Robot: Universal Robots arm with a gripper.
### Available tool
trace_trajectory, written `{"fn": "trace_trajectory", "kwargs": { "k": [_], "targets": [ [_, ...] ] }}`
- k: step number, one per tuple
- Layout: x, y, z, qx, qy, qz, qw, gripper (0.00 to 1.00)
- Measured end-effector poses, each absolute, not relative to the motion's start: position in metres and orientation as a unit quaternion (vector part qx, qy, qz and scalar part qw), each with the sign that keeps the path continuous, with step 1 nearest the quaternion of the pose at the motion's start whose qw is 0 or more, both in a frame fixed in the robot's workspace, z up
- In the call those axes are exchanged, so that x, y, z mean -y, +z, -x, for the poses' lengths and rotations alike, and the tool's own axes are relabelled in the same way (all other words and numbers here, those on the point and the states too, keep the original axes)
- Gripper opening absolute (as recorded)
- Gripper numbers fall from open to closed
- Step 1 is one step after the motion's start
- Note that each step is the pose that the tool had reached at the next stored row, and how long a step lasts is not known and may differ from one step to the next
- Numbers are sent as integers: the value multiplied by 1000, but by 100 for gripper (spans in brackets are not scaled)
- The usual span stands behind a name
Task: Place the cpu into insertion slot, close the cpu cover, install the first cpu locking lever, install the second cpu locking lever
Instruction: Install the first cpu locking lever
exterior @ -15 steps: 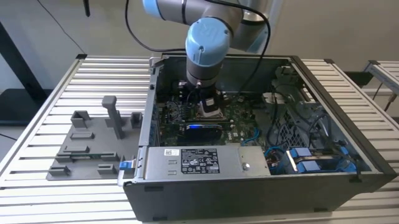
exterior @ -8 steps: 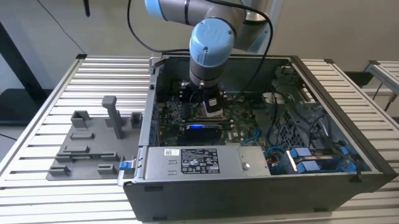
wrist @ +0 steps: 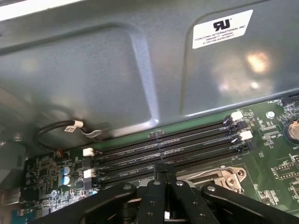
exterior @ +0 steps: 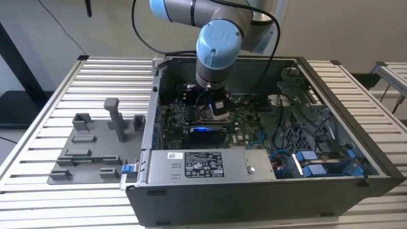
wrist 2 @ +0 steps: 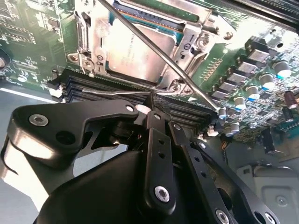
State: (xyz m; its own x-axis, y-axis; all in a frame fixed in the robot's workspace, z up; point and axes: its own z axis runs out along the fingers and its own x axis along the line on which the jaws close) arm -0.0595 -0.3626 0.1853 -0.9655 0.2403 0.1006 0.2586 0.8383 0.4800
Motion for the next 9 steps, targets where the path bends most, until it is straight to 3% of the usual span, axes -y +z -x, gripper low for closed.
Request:
{"fn": "trace_trajectory", "kwargs": {
  "k": [9],
  "targets": [
    [362, 184, 51, 959, -253, 130, 18, 11]
  ]
}}
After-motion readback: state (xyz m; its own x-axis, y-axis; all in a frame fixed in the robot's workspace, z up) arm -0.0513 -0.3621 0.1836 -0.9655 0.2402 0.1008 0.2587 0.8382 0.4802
